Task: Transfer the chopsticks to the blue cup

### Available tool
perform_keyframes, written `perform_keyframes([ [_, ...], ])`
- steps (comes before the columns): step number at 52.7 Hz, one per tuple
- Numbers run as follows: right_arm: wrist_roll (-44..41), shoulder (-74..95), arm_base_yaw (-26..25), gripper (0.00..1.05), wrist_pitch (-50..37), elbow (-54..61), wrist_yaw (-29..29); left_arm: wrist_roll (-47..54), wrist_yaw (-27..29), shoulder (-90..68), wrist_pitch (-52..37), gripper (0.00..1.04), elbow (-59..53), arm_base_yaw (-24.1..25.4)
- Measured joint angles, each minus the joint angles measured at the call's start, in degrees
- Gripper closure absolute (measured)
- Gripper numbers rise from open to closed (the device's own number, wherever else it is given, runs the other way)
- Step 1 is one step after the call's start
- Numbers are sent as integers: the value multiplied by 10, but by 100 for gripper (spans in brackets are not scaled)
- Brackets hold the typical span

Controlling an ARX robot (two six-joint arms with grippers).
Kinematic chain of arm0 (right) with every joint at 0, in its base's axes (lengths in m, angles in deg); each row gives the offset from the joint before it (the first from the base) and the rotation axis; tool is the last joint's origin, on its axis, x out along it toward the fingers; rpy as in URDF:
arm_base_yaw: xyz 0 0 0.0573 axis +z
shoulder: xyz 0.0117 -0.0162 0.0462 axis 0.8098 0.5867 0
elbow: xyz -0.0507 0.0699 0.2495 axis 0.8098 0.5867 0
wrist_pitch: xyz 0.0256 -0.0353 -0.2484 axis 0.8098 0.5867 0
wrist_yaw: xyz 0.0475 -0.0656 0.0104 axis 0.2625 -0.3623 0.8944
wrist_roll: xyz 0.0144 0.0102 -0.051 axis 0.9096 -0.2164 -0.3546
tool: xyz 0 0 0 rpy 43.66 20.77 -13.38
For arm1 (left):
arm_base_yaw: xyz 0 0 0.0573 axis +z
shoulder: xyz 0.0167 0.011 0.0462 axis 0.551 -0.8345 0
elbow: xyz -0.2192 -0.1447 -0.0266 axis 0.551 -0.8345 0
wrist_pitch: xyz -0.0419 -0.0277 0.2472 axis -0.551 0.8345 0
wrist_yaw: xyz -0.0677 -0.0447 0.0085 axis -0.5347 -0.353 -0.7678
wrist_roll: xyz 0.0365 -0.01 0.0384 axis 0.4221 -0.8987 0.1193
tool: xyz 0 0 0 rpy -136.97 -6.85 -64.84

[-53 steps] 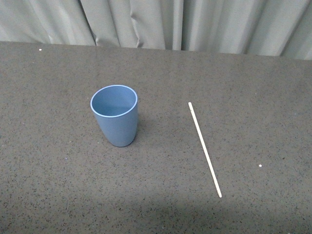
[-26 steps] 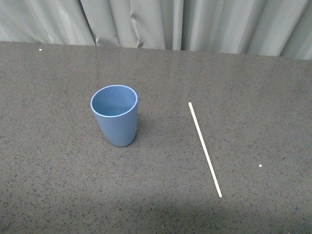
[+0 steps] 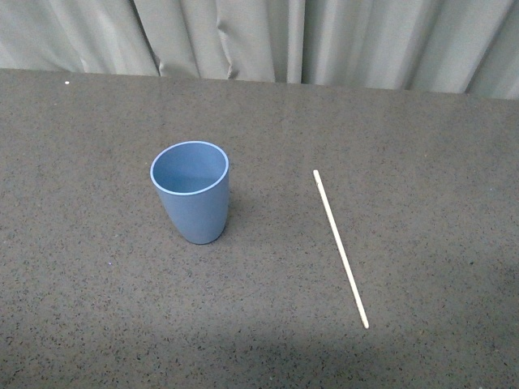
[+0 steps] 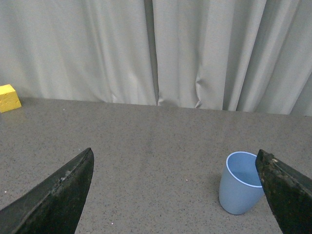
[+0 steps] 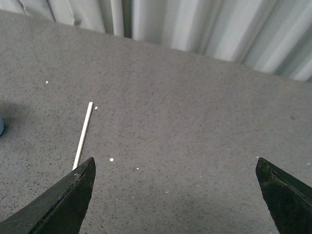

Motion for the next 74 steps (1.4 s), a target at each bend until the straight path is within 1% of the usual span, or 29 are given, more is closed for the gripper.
perform_keyframes([
  [4,18,85,11,9,-14,-37,0,0,0,0,0,7,0,0],
  [8,42,198,28,9,-5,-103,7,0,0,0,0,7,0,0],
  [13,73,316,51,9,47,-190,22,0,0,0,0,7,0,0],
  [17,89,374,62,9,83,-236,29,0,0,0,0,7,0,0],
  [21,104,426,70,9,110,-282,24,0,0,0,0,7,0,0],
  [38,140,592,95,9,225,-445,25,0,0,0,0,7,0,0],
  [44,150,649,104,9,263,-499,35,0,0,0,0,7,0,0],
  [51,155,693,111,9,296,-545,36,0,0,0,0,7,0,0],
  [59,155,718,116,10,317,-568,41,0,0,0,0,7,0,0],
  [62,155,723,117,15,322,-573,41,0,0,0,0,7,0,0],
  [68,154,733,120,36,332,-588,38,0,0,0,0,7,0,0],
  [74,152,738,121,53,343,-595,30,0,0,0,0,7,0,0],
])
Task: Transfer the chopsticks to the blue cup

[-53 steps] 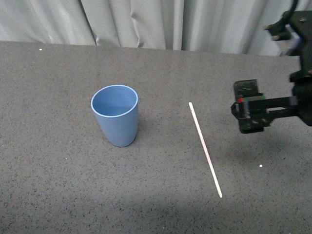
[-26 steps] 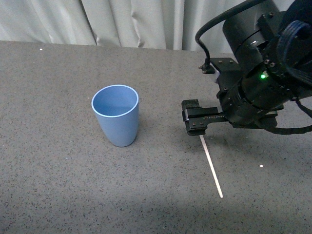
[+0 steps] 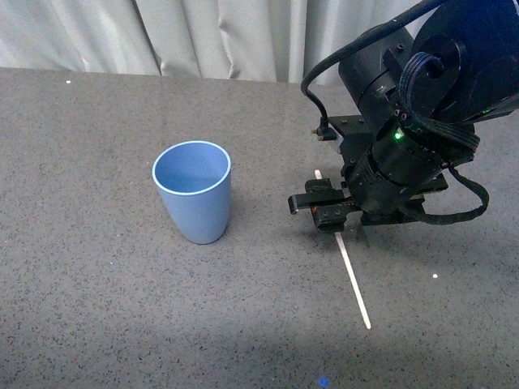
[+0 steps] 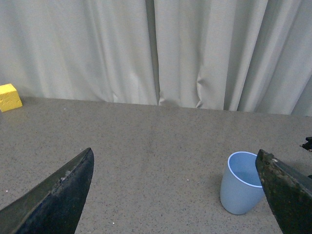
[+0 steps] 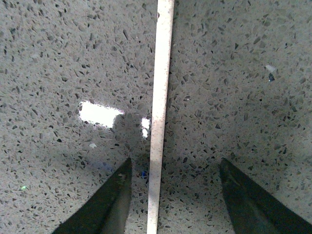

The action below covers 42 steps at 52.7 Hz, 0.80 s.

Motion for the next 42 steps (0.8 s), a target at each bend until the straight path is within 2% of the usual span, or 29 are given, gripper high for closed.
perform_keyframes([
  [3,0,2,0,63,3,-2,-6,0,0,0,0,7,0,0],
  [10,-1,4,0,81,8,-5,-7,0,0,0,0,7,0,0],
  [20,-2,3,-3,103,10,-5,-6,0,0,0,0,7,0,0],
  [29,-1,-13,-8,104,-18,12,0,0,0,0,0,7,0,0],
  [42,-16,-116,-5,104,-134,68,13,0,0,0,0,7,0,0],
])
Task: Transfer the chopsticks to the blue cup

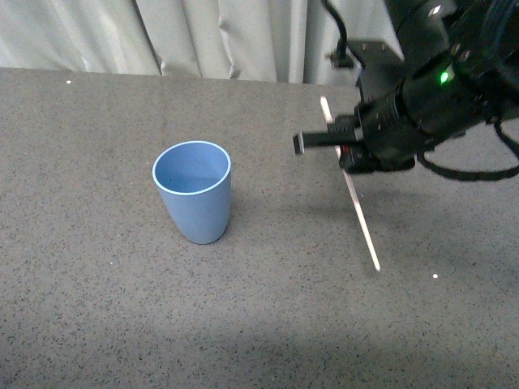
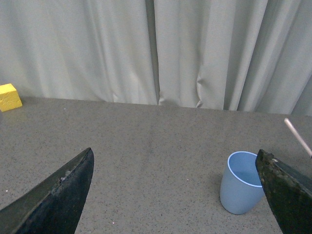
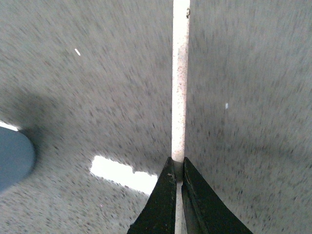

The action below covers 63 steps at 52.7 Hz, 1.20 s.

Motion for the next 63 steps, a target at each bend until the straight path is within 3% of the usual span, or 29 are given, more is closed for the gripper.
perform_keyframes([
  [5,-10,-37,10,104,-56,16,6,0,0,0,0,7,0,0],
  [21,-6,-85,72,104,-368,78,124,0,0,0,0,7,0,0],
  [29,-7,-68,106,104,-459,73,138,0,0,0,0,7,0,0],
  [46,-20,7,133,104,-459,35,138,0,0,0,0,7,0,0],
  [63,-46,43,130,104,-399,31,113,0,0,0,0,7,0,0],
])
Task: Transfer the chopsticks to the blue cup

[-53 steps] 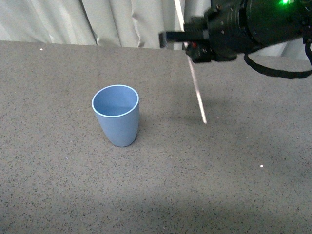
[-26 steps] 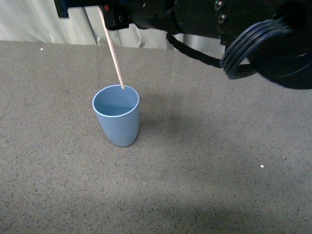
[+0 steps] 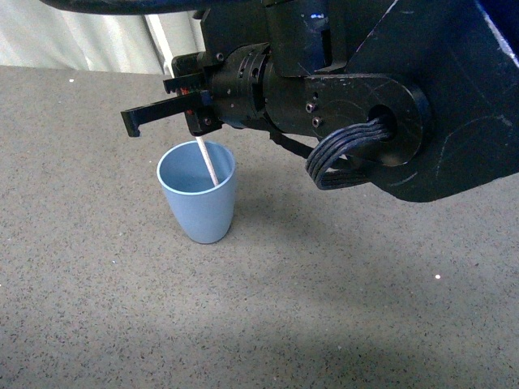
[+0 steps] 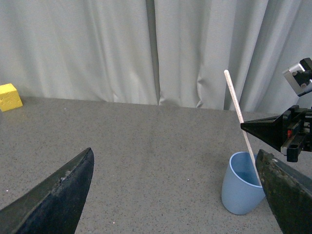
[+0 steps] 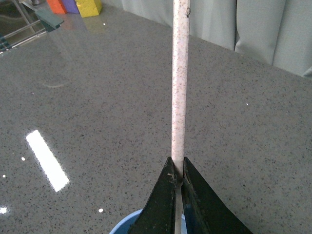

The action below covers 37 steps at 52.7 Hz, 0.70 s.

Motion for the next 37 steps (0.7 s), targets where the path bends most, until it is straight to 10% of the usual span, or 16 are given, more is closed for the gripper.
perform_keyframes([
  [21,9,-63,-12,48,-1,49,14,0,0,0,0,7,0,0],
  [32,40,-185,-57,9,18,142,-107,0,0,0,0,7,0,0],
  [37,43,-247,-106,10,67,205,-181,0,0,0,0,7,0,0],
])
